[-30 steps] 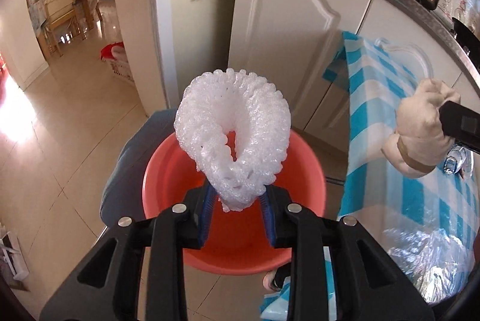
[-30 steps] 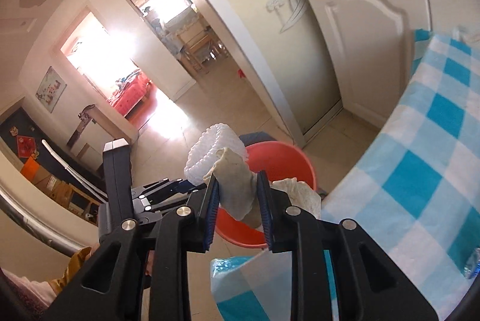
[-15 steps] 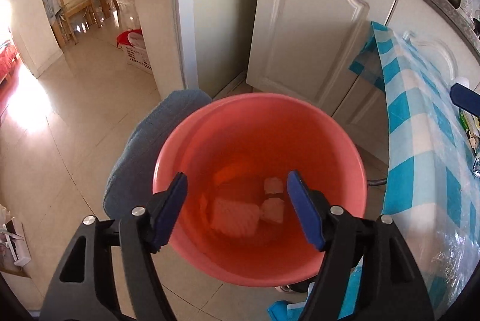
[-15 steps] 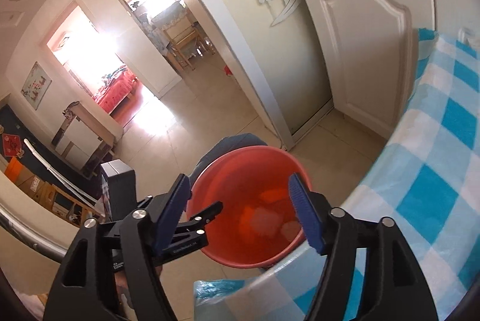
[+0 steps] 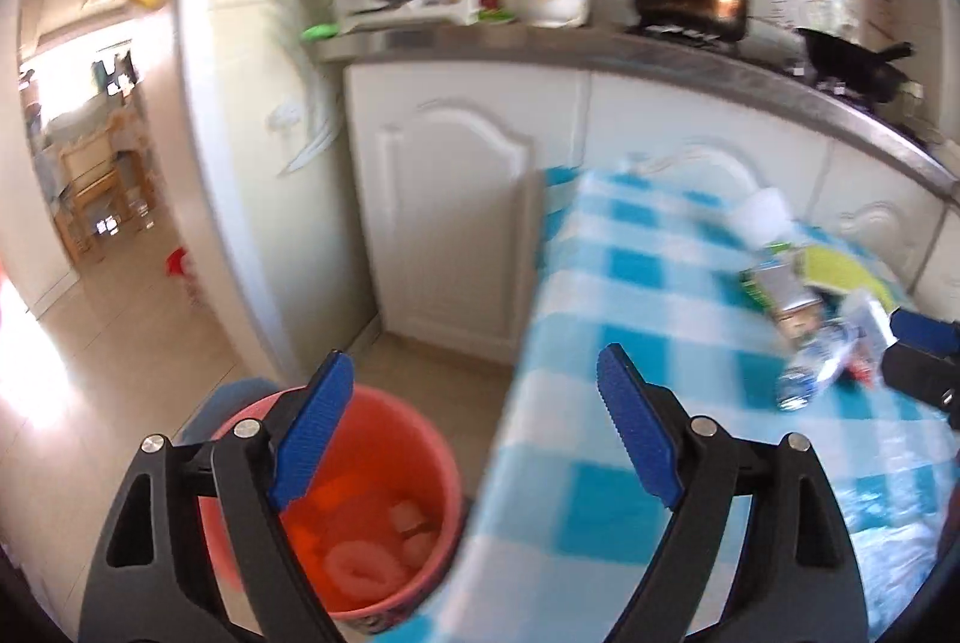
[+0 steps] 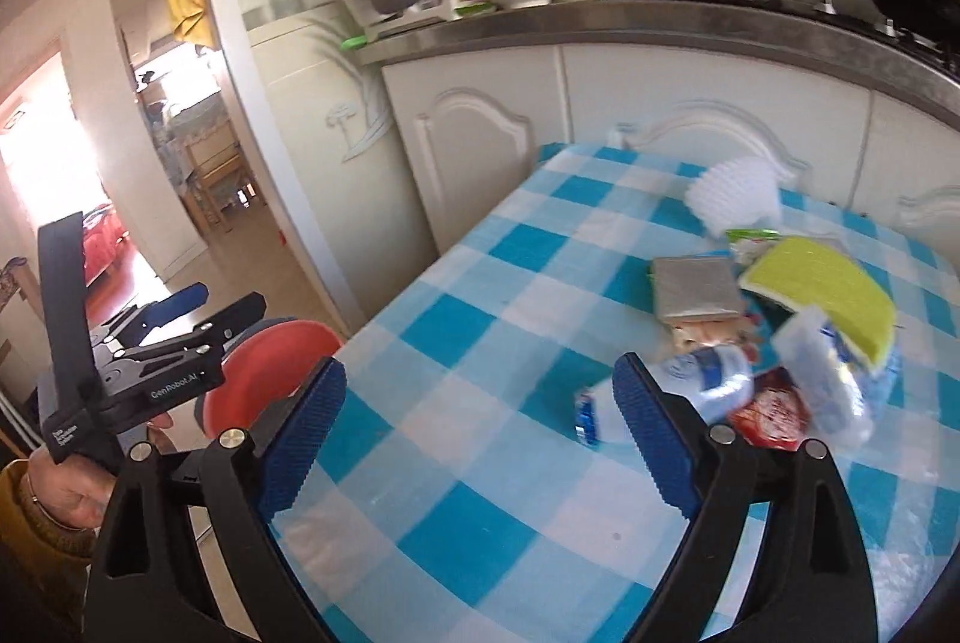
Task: Collect trash
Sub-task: 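Return the left gripper to the table and grasp the white MAGIC bottle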
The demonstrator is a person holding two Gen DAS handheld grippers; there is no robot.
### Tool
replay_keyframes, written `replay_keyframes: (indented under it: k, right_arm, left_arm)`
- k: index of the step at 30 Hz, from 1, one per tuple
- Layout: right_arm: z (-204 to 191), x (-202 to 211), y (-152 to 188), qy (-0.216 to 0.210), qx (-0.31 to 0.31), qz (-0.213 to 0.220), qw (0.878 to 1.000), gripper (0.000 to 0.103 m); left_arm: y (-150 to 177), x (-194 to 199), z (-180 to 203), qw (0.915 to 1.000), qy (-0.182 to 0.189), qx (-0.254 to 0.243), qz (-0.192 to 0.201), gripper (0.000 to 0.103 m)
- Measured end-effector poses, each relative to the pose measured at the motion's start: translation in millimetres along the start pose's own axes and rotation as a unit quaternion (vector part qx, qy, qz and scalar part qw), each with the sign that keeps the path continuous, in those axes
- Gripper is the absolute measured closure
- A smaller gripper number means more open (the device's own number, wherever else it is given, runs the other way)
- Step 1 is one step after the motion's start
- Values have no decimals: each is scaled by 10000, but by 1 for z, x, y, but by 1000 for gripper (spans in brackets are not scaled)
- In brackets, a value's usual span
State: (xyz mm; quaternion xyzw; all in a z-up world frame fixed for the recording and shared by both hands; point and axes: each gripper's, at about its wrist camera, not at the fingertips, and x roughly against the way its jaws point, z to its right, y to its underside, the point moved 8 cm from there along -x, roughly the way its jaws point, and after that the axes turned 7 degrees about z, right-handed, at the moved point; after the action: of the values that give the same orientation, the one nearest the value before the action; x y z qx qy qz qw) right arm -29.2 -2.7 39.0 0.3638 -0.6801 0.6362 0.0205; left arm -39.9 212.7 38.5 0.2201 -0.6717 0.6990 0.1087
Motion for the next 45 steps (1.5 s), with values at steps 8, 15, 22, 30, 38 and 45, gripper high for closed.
replay_keyframes:
  k: [8, 15, 22, 30, 38, 45]
  right_arm:
    - [57, 52, 1, 634, -262, 403, 9968, 13]
    - [98, 77, 6, 1125, -451, 567, 9910, 13]
    - [136, 90, 12, 1445, -746, 627, 9847, 12]
    - [178, 85, 21, 1263, -1417, 560, 9802, 11]
    - [213, 58, 25, 489, -2705, 389, 9607, 11]
    - [190, 27, 22, 303, -1955, 110, 9802, 29]
  left_arm:
    - [-22, 8, 119, 9958, 830, -317, 205, 19]
    - [-26, 6, 178, 9918, 1126, -582, 155, 19]
    - [-20, -5, 200, 9896, 1211, -774, -105, 17]
    - [-4, -19, 212, 9802, 1774, -742, -482, 16]
    - [22, -33, 220, 9611, 2439, -990, -836, 17]
    - [45, -58, 235, 9489, 2544, -1564, -1016, 17]
